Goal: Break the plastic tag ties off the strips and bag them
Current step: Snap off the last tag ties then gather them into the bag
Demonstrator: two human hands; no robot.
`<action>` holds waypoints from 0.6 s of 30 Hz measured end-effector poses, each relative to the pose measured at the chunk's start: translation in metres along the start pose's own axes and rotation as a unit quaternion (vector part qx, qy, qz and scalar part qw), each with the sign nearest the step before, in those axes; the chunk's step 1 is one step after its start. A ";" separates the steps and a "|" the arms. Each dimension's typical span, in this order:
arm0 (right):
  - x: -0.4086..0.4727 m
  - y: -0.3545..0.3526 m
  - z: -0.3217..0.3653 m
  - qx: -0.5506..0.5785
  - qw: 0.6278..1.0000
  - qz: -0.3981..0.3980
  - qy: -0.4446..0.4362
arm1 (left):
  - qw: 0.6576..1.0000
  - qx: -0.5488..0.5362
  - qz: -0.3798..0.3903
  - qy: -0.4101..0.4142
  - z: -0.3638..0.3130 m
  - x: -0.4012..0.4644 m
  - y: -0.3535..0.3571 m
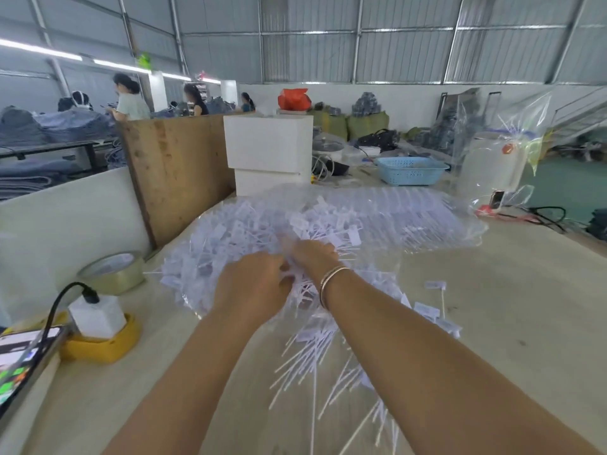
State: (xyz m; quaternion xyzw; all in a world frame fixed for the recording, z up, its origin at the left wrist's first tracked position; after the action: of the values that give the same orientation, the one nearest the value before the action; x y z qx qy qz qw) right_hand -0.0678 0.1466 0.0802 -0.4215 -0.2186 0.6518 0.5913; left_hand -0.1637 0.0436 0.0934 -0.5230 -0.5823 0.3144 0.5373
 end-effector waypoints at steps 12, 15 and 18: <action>-0.106 -0.114 -0.102 0.014 0.982 0.054 -0.179 | 0.984 0.166 0.036 -0.061 0.016 0.009 0.008; -0.121 -0.126 -0.140 0.011 0.985 0.026 -0.173 | 0.987 0.147 -0.061 -0.011 -0.004 -0.004 -0.007; -0.128 -0.124 -0.168 -0.078 0.990 0.034 -0.109 | 0.986 0.038 -0.093 0.134 -0.041 -0.026 -0.012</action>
State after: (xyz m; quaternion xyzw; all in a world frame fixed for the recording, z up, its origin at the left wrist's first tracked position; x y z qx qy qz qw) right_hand 0.1333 0.0139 0.1225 -0.3996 -0.3174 0.6949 0.5066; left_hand -0.1311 0.0079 0.1059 -0.4834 -0.5388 0.2124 0.6565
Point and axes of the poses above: each hand's wrist, its own x-axis towards the middle knuckle, its own y-axis out of the palm, z = x × y, the point moved 2 cm from there along x, towards the middle knuckle, and after that the axes turned 8 degrees about z, right-handed, at the moved point
